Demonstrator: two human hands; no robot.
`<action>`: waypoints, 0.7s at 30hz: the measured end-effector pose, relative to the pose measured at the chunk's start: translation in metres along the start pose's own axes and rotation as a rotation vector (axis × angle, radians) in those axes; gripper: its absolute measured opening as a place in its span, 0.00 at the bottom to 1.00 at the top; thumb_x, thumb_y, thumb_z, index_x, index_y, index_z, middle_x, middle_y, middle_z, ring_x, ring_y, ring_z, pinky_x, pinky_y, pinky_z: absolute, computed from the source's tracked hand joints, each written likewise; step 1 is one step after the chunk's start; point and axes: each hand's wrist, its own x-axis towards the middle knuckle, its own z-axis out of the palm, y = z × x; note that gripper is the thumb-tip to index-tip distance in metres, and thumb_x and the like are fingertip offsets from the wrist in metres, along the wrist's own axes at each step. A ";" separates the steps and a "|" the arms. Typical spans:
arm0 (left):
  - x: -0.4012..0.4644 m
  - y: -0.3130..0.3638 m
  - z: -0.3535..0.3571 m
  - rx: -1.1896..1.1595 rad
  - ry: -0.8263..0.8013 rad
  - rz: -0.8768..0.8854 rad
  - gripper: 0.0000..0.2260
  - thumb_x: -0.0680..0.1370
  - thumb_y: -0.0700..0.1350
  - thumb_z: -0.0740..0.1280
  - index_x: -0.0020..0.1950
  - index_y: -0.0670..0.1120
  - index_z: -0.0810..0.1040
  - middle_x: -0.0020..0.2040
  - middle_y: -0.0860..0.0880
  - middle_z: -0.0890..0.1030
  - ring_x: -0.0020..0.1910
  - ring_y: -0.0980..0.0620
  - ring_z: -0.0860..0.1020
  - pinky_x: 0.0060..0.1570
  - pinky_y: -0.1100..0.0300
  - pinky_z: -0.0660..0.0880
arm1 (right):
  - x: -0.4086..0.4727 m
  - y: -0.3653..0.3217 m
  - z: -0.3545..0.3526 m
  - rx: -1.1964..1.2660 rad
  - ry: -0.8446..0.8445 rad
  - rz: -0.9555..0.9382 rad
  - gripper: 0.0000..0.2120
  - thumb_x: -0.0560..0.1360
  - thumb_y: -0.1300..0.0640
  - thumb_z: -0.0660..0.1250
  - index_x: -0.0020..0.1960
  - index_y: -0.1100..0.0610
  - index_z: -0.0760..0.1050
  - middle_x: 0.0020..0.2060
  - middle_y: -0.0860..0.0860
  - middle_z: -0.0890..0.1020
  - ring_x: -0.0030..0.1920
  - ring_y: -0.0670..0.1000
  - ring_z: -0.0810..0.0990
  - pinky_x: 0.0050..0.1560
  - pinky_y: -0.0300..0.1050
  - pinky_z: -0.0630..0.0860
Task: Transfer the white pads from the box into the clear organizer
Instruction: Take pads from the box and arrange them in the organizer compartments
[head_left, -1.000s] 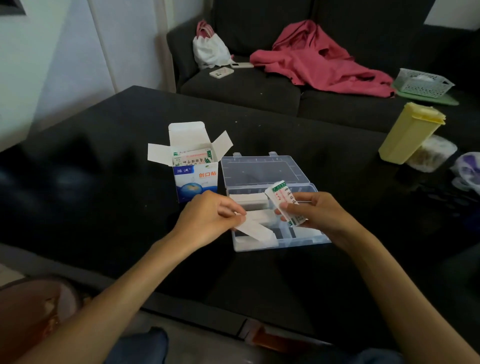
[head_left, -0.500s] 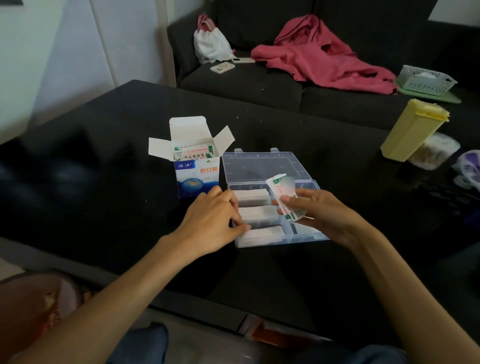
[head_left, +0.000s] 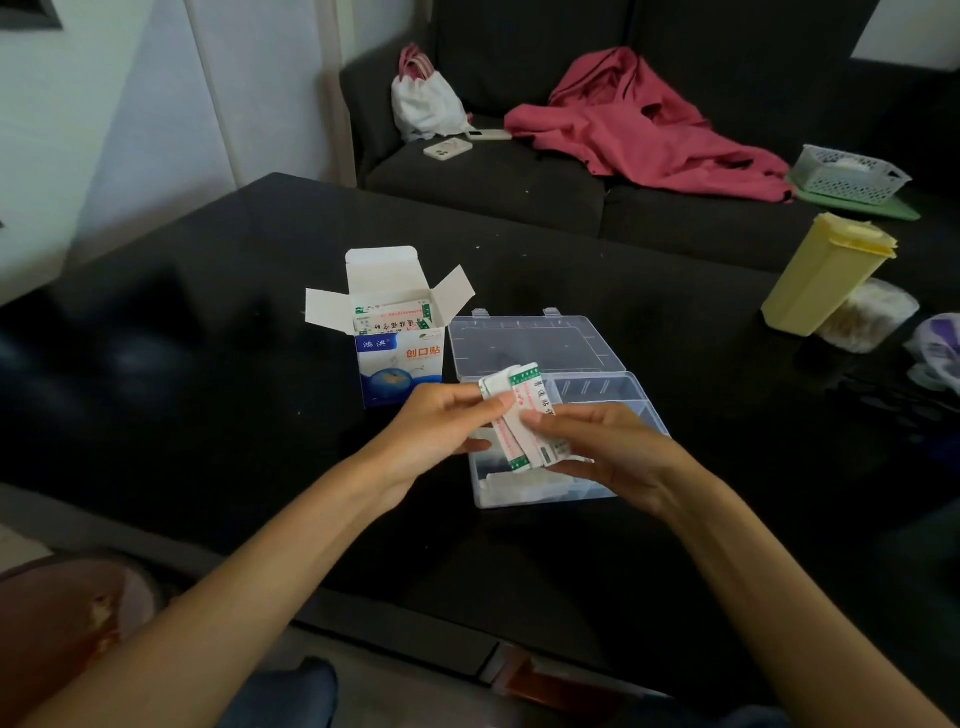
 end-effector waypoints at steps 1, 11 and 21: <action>0.000 0.000 -0.001 -0.024 0.006 -0.018 0.07 0.77 0.47 0.66 0.53 0.50 0.81 0.45 0.52 0.85 0.46 0.59 0.82 0.44 0.64 0.79 | 0.000 0.000 0.000 -0.028 0.032 -0.020 0.05 0.70 0.56 0.72 0.44 0.56 0.82 0.38 0.51 0.85 0.38 0.45 0.84 0.35 0.36 0.79; 0.001 0.004 -0.023 -0.155 0.225 -0.084 0.09 0.78 0.42 0.65 0.57 0.44 0.79 0.51 0.46 0.83 0.50 0.52 0.81 0.43 0.59 0.80 | -0.004 0.002 -0.023 -0.948 0.113 -0.442 0.09 0.74 0.54 0.67 0.54 0.50 0.80 0.45 0.41 0.77 0.46 0.43 0.77 0.42 0.31 0.73; 0.001 0.005 -0.025 -0.219 0.232 -0.091 0.06 0.78 0.43 0.65 0.54 0.47 0.79 0.48 0.48 0.83 0.49 0.53 0.81 0.43 0.59 0.80 | -0.001 0.008 -0.007 -1.311 0.088 -0.598 0.08 0.74 0.53 0.69 0.51 0.46 0.82 0.53 0.45 0.81 0.47 0.40 0.75 0.52 0.35 0.73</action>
